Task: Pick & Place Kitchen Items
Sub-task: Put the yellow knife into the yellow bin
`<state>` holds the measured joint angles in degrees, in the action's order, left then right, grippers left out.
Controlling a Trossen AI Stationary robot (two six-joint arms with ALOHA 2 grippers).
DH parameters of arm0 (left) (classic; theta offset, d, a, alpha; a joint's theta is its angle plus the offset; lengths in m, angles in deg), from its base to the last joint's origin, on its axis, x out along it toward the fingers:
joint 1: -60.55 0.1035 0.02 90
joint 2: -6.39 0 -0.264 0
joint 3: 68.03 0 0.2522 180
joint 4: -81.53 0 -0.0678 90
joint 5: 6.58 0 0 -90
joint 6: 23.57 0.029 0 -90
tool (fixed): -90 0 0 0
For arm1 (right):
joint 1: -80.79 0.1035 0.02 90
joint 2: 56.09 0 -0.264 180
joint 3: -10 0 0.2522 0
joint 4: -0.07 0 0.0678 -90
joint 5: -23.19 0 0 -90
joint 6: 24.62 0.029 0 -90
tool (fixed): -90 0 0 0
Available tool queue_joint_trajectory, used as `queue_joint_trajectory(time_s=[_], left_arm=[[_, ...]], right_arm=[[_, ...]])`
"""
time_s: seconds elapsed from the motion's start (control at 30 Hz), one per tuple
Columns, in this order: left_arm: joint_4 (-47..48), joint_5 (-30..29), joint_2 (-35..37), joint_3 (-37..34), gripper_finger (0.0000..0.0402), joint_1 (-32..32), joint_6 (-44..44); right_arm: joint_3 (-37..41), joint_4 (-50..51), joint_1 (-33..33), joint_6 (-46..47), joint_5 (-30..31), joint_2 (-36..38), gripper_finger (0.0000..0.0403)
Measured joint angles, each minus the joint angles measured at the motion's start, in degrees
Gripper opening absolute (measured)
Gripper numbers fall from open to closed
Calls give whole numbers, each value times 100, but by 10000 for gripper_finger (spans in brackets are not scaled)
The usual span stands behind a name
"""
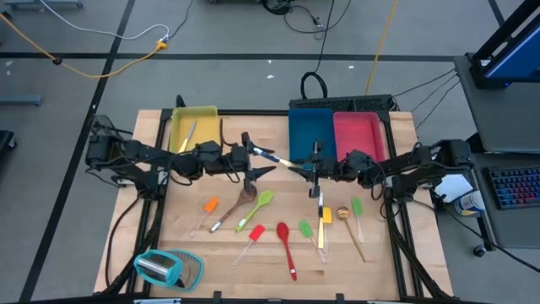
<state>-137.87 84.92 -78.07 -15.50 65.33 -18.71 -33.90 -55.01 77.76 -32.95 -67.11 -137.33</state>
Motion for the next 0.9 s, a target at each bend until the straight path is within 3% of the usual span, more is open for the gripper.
queue_joint_trajectory(time_s=[0.17,0.5,0.9], left_arm=[[67,2,3,122,249,-12,69],[-77,0,6,131,227,-46,256],[-408,2,6,131,155,-48,365]], right_arm=[[-318,-4,-2,5,0,-283,64],[-978,129,-15,-180,-3,-688,66],[-1007,236,-28,-180,-4,-685,67]])
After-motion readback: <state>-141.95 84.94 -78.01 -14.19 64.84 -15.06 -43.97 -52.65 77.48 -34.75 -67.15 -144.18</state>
